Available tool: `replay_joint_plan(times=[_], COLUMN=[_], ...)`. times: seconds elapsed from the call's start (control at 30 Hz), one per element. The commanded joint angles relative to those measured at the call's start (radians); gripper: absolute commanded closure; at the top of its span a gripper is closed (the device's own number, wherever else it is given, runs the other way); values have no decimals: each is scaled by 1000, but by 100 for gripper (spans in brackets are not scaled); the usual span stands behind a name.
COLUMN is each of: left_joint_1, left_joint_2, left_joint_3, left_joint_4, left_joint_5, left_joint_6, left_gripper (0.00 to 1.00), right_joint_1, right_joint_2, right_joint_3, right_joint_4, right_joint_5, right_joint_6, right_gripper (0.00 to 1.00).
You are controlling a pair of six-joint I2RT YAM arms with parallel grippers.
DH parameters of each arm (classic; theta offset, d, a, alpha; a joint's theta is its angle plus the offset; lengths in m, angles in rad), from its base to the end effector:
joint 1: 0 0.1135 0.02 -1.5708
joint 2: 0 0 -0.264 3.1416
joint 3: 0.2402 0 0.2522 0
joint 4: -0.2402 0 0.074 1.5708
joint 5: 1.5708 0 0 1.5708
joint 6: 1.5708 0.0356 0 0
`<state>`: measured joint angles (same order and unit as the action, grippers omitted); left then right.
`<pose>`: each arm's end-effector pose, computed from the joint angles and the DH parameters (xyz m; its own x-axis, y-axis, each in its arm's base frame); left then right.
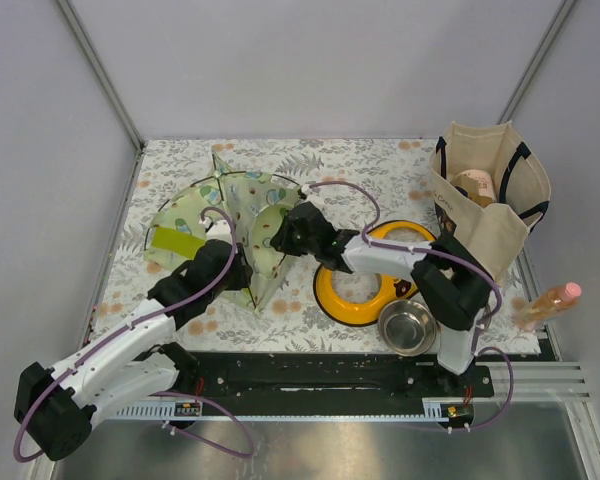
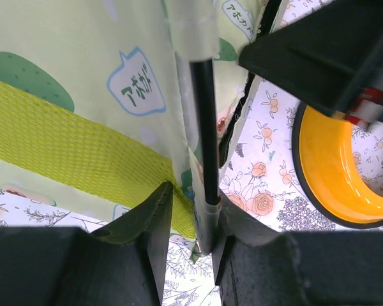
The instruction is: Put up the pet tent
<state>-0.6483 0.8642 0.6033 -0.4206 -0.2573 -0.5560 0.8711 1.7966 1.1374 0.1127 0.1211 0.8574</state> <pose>0.1529 -0.1045 0.2408 -0.6516 -0.1467 -0.7443 0.0972 0.9569 -0.2737 0.2628 0.3055 0.2114 -0.7430 0.2829 -0.6066 -0.2004 0.7706 0.6049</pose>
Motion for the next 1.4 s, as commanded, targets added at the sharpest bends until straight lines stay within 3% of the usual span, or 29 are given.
replay_joint_plan(times=[0.0,0.3,0.53,0.67,0.73,0.8,0.97,1.0,1.1,1.13,1.37], left_joint_1=[-4,-2,-2,-2,-1,-1,4,6,25,36,199], left_joint_2=[7,-33,-44,-21,-11,2,45,53,70,73,73], left_joint_3=[46,69,157,197,200,214,282,294,345,363,394], left_joint_4=[9,-32,-30,-35,-15,-14,-56,-67,-102,-112,-29], left_joint_5=[-31,-69,-157,-178,-175,-186,-177,-178,-192,-203,-223], left_joint_6=[-10,-19,14,22,34,31,22,28,74,94,249], left_gripper=[65,22,12,12,14,23,49,56,96,100,100], right_joint_1=[6,11,11,11,8,8,9,9,8,6,-70], right_joint_2=[151,299,245,43,-60,-165,-434,-489,-623,-663,-778], right_joint_3=[156,242,257,200,156,116,-10,-27,-70,-79,-203], right_joint_4=[-36,-220,-297,-361,-399,-453,-597,-632,-734,-766,-884], right_joint_5=[-34,23,34,81,101,117,129,149,208,225,265], right_joint_6=[-44,11,-11,-55,-80,-92,-104,-104,-109,-118,-164], right_gripper=[71,72,64,44,35,28,24,23,22,21,18])
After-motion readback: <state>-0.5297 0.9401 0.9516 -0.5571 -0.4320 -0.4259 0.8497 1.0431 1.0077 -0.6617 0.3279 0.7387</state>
